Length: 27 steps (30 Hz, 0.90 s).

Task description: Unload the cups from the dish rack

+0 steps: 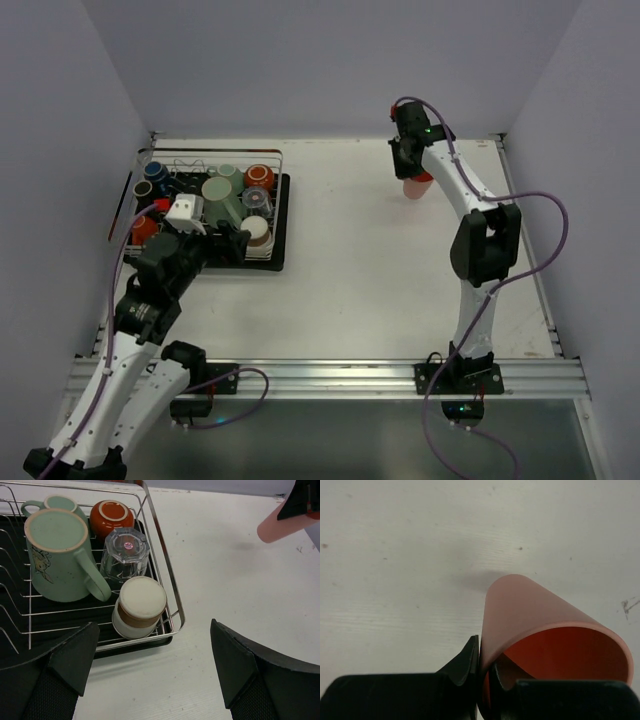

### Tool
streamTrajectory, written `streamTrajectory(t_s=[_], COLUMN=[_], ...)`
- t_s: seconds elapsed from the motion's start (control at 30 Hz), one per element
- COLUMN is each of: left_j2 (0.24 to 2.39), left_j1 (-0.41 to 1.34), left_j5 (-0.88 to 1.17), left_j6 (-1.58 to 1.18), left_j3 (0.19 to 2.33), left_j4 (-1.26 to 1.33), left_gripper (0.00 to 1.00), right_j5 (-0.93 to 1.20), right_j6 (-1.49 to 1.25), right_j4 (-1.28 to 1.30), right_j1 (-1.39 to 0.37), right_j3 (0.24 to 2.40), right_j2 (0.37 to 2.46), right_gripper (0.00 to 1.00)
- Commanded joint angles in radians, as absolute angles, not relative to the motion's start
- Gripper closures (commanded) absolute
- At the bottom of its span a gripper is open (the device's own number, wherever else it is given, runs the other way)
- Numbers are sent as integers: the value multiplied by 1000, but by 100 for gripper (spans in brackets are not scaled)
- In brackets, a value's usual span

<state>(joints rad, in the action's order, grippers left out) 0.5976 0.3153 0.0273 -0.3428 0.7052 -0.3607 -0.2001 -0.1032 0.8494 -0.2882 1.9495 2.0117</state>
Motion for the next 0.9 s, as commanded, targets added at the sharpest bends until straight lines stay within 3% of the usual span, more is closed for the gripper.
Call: streamTrajectory(t_s=[0.0, 0.27, 0.57, 0.73, 0.77, 0.87], left_j2=[597, 635, 646, 663, 669, 702], left_j1=[330, 370, 367, 367, 367, 368], left_j5=[11, -52, -98, -150, -162, -239], left_j6=[-302, -302, -311, -328, -330, -333], left_j3=[706, 719, 724, 762, 773, 836], left_j4=[-364, -379, -377, -394, -400, -429], left_gripper=[1, 1, 1, 0, 0, 0], right_j5=[-272, -189, -166, -178, -175, -172], right_j6=[34, 61, 61, 49, 38, 18], right_j4=[989, 922, 856, 825, 824, 812], right_j1=[-204, -158, -129, -129, -127, -129], right_j3=[2026, 2003, 1930, 1887, 1887, 1882], right_j2=[2052, 2135, 2160, 2102, 2077, 2021], right_gripper=[100, 99, 88, 66, 53, 34])
